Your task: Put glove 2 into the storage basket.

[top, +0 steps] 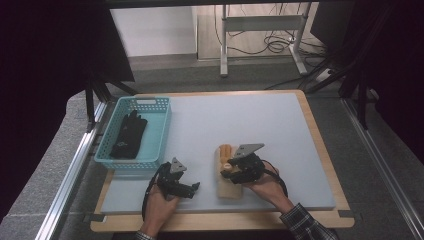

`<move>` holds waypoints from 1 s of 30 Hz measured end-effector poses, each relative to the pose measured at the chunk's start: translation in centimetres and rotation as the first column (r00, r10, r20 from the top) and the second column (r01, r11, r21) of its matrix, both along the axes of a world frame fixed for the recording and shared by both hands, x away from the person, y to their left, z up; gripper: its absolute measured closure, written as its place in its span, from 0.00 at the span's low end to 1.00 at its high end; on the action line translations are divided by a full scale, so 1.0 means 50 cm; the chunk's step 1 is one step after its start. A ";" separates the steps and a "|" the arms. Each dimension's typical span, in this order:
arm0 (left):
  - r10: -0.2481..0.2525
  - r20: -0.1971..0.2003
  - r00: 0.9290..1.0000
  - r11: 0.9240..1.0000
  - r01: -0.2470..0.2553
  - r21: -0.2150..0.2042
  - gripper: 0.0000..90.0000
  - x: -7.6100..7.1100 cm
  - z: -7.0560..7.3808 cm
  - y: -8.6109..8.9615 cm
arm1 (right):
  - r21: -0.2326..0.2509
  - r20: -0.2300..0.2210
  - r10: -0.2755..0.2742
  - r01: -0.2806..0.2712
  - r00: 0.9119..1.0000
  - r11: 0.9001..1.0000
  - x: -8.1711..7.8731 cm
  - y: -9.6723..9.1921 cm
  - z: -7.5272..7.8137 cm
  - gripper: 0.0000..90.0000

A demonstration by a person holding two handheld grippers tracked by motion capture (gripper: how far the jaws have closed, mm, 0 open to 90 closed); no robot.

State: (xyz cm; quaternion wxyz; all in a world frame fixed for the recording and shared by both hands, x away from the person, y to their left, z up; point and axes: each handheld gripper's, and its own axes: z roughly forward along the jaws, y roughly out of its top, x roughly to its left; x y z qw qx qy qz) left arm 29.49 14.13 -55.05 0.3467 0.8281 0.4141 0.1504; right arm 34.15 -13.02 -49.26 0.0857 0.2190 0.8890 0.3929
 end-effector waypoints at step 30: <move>0.006 -0.002 1.000 1.000 -0.006 -0.006 0.02 -0.002 0.001 0.001 | -0.002 -0.046 -0.037 0.037 0.998 0.999 -0.046 -0.128 -0.058 0.93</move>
